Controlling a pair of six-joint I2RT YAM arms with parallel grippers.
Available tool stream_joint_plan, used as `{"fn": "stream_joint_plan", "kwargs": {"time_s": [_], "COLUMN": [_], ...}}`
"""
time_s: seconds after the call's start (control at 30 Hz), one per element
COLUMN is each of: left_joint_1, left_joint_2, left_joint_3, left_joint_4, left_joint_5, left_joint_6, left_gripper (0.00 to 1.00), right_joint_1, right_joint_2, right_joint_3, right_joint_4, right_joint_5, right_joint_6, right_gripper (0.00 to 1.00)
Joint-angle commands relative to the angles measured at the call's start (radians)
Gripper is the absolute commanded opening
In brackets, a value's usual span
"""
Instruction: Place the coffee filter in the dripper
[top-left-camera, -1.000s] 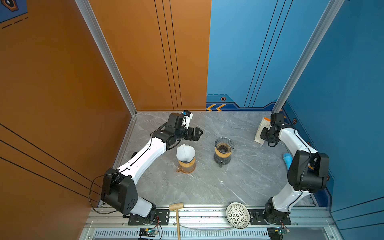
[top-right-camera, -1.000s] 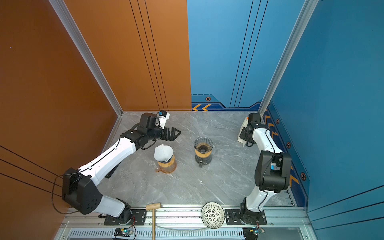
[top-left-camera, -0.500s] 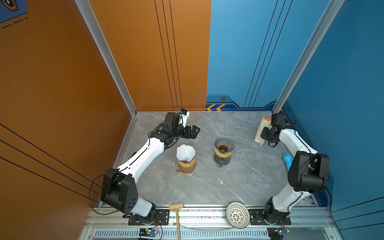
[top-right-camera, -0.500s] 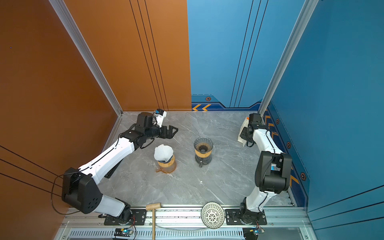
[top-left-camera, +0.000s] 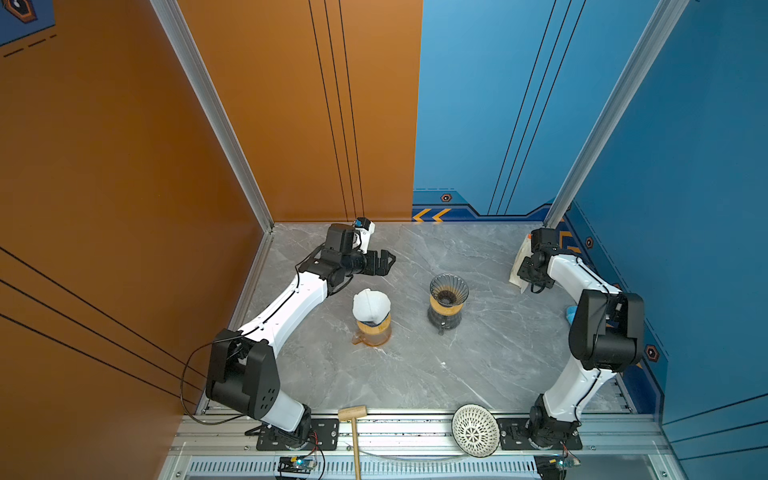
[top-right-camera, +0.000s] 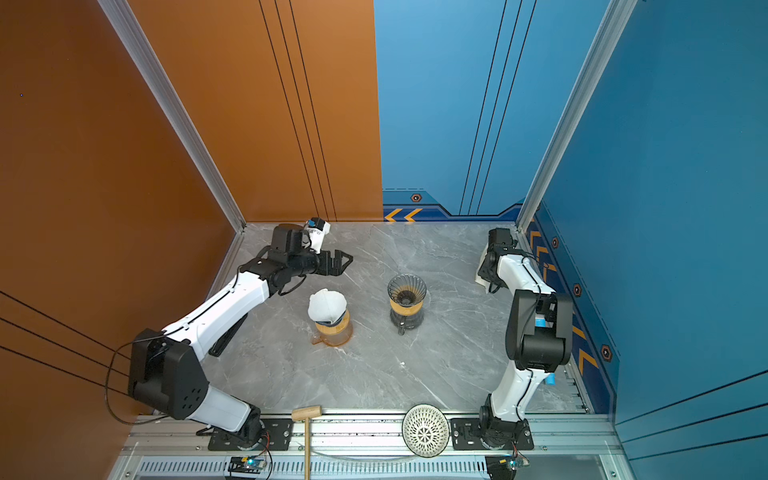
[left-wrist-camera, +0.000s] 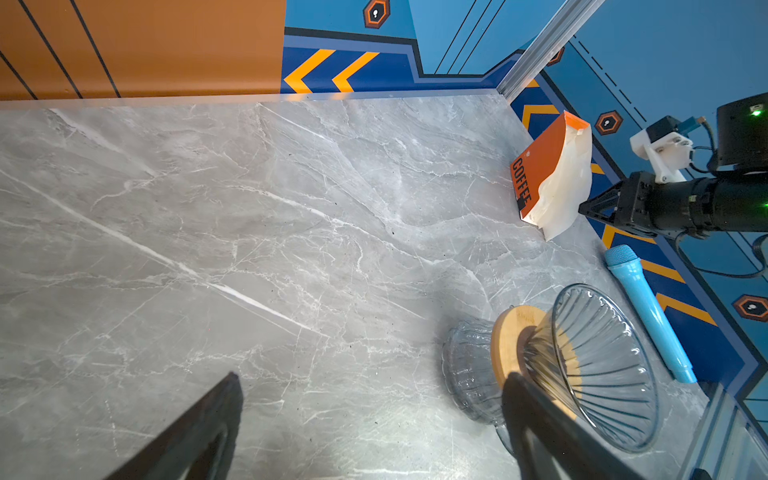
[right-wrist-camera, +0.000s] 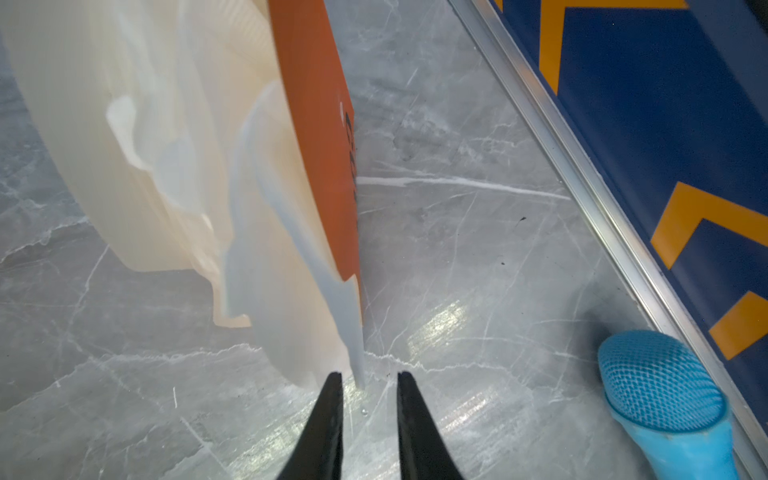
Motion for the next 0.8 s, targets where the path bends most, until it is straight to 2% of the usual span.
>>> {"fn": "stream_joint_plan", "kwargs": {"time_s": [0.0, 0.3, 0.6, 0.77], "left_joint_1": [0.004, 0.005, 0.004, 0.003], "left_joint_2": [0.016, 0.036, 0.05, 0.052], "left_joint_3": [0.002, 0.013, 0.019, 0.022], "left_joint_4": [0.009, 0.008, 0.008, 0.006], "left_joint_5": [0.03, 0.034, 0.042, 0.044], "left_joint_6": [0.013, 0.007, 0.001, -0.001], "left_gripper": [0.98, 0.98, 0.98, 0.98], "right_joint_1": [-0.003, -0.002, 0.003, 0.003], "right_joint_2": [0.041, 0.09, 0.1, 0.104], "right_joint_3": [0.036, 0.063, 0.061, 0.06], "right_joint_4": [-0.001, 0.019, 0.025, 0.029], "right_joint_5": [0.03, 0.022, 0.045, 0.046], "right_joint_6": [0.017, 0.026, 0.021, 0.019], "right_gripper": [0.23, 0.24, 0.11, 0.1]}}
